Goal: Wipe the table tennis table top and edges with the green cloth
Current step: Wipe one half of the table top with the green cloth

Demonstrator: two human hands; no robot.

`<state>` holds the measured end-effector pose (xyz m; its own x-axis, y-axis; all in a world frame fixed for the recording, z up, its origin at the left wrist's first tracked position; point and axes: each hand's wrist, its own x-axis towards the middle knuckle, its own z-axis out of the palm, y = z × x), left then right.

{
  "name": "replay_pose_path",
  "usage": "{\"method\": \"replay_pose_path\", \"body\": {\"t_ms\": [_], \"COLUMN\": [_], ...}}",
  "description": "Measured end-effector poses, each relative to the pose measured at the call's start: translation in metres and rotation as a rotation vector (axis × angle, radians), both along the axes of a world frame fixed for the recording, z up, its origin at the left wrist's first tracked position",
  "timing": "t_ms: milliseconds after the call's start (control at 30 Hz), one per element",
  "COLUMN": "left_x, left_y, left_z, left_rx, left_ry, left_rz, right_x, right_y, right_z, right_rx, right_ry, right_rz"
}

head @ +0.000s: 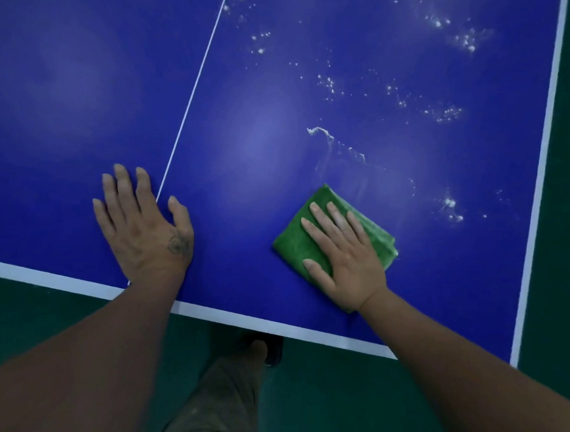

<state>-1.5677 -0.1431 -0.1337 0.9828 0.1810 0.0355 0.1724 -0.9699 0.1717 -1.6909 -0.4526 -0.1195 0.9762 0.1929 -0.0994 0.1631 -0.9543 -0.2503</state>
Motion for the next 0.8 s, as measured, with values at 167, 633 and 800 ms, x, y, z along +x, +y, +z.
{"method": "replay_pose_path", "body": {"t_ms": [167,633,800], "left_x": [0.001,0.002,0.000], "left_y": [-0.001,-0.003,-0.004], "left_z": [0.000,0.006,0.012], "left_rx": [0.013,0.003,-0.040], "left_ry": [-0.008,0.032,0.035], "left_rz": [-0.001,0.009,0.009], "right_x": [0.078,0.057,0.016], "right_y": [-0.014,0.001,-0.069], "right_z": [-0.003,-0.005,-0.003], "right_rx": [0.000,0.003,-0.052], "right_ry": [-0.045,-0.098,-0.066], "right_rz": [0.099,-0.024,0.027]}}
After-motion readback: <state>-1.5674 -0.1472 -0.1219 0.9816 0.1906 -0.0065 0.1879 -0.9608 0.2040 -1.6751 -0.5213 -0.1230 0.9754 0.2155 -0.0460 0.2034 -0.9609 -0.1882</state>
